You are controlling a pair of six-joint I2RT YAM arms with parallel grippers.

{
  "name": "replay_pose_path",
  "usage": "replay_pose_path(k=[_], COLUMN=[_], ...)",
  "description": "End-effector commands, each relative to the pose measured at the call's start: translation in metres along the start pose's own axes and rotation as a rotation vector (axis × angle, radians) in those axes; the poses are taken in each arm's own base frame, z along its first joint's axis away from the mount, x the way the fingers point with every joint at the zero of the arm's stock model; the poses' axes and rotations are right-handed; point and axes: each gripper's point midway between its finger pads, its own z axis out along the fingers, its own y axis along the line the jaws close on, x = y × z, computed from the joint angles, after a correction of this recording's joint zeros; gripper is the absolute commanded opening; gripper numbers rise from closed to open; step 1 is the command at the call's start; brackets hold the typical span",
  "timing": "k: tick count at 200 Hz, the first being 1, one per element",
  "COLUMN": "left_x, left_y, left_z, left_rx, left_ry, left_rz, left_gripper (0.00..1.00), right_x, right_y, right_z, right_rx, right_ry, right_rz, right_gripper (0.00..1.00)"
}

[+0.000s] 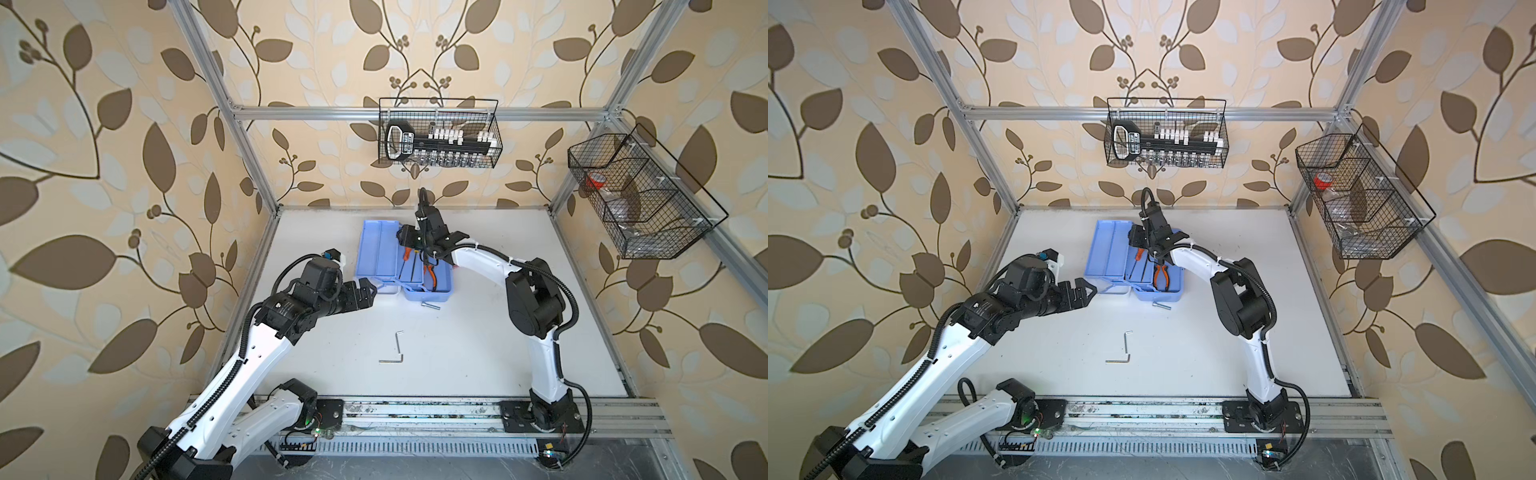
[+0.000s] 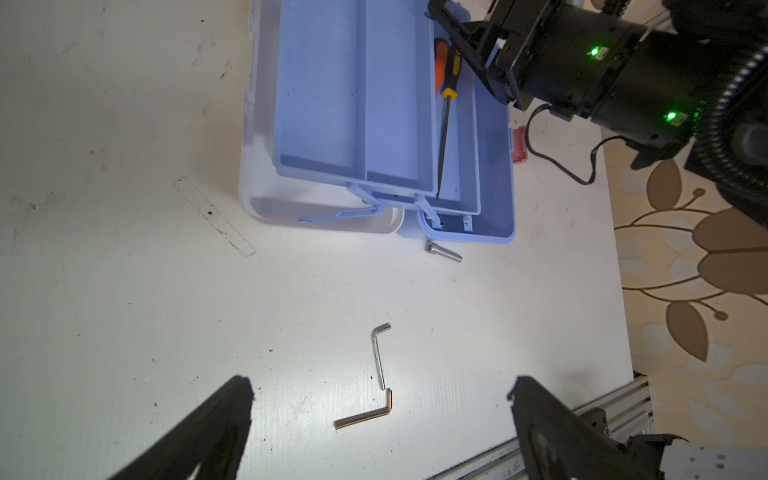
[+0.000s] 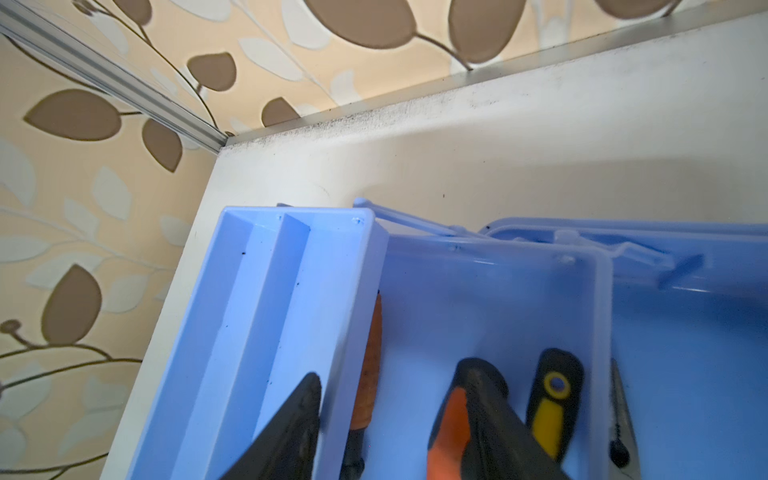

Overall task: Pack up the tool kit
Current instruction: 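Lower the orange-handled screwdriver into the box tray and open right gripper, then move right gripper out of the box down toward the table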

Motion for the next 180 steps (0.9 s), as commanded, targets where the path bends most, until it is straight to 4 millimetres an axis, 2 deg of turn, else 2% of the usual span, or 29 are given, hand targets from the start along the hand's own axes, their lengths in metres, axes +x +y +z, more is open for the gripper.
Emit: replay_pose_path(k=[1, 32, 46, 69, 81, 94, 110, 135, 154, 180], left_x=[0.000, 0.004, 0.011, 0.022, 0.029, 0.037, 0.045, 0.053, 0.057, 0.064], left_y=[0.002, 0.004, 0.007, 0.016, 0.020, 0.024, 0.028, 0.035, 0.042, 0.050], left_z=[-0.002, -0.005, -0.004, 0.002, 0.007, 0.013, 0.018, 0.018, 0.017, 0.022], left_rx=[-0.006, -0.001, -0.002, -0.005, -0.001, -0.001, -0.001, -0.011, -0.026, -0.045], left_ry=[-0.009, -0.010, 0.005, 0.017, 0.026, 0.042, 0.061, 0.067, 0.055, 0.058], left_rz=[0.010, 0.017, 0.005, -0.038, -0.064, -0.090, -0.110, -0.119, -0.119, -0.129], left_gripper=[0.96, 0.84, 0.72, 0.56, 0.54, 0.55, 0.65, 0.66, 0.63, 0.56], right_x=[-0.019, -0.020, -0.015, -0.003, 0.005, 0.025, 0.043, 0.069, 0.087, 0.119], right_y=[0.011, 0.020, 0.019, 0.015, 0.017, 0.014, 0.017, 0.020, 0.016, -0.004], right_z=[-0.022, -0.050, -0.066, -0.100, -0.117, -0.130, -0.150, -0.176, -0.193, -0.205], right_rx=[-0.023, -0.012, 0.011, 0.078, 0.091, 0.106, 0.112, 0.112, 0.125, 0.177], right_ry=[-0.051, -0.091, -0.112, -0.203, -0.239, -0.245, -0.272, -0.285, -0.274, -0.212], right_rz=[0.003, -0.066, -0.112, -0.213, -0.262, -0.311, -0.359, -0.405, -0.425, -0.438], right_gripper=[0.56, 0.46, 0.41, 0.40, 0.39, 0.39, 0.38, 0.35, 0.33, 0.33])
